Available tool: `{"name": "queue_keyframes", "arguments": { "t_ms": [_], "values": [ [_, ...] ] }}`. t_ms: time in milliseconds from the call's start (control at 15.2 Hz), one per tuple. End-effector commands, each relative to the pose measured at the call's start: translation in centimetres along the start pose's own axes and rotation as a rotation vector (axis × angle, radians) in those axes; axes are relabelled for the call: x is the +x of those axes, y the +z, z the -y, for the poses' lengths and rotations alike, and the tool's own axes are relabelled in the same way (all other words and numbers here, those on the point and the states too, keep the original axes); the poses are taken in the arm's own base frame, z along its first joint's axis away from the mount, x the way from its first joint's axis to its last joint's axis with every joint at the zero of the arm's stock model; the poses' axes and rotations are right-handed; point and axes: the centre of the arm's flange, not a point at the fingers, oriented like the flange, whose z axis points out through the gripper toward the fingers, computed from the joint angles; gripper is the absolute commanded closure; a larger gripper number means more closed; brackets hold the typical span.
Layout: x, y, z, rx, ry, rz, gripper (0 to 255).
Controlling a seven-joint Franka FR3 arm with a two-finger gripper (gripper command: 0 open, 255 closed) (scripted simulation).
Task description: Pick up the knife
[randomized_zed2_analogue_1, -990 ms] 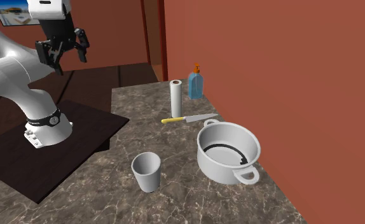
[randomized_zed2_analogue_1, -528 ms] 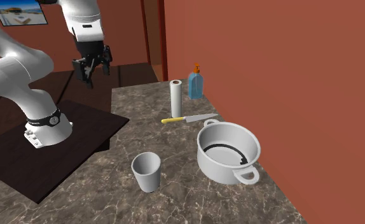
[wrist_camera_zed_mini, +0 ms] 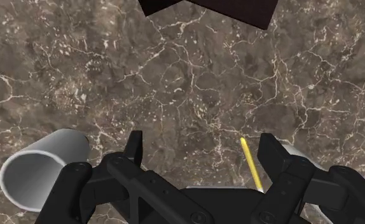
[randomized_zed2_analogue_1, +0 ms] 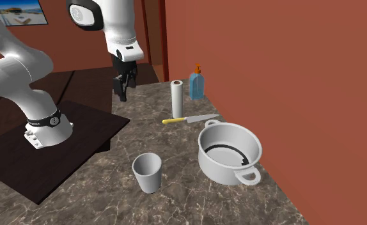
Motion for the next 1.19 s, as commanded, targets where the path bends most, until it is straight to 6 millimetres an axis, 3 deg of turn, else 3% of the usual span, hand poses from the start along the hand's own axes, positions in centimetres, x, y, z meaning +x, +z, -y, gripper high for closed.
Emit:
{"name": "queue_keyframes", "arguments": {
  "t_ms": [0, 1122],
  "values": [
    [1.8, 1.4, 1.1, -0.006, -0.032, -0.007, 0],
    [16.8, 13.6, 12.1, -0.059, -0.299, -0.051, 0]
  ]
}}
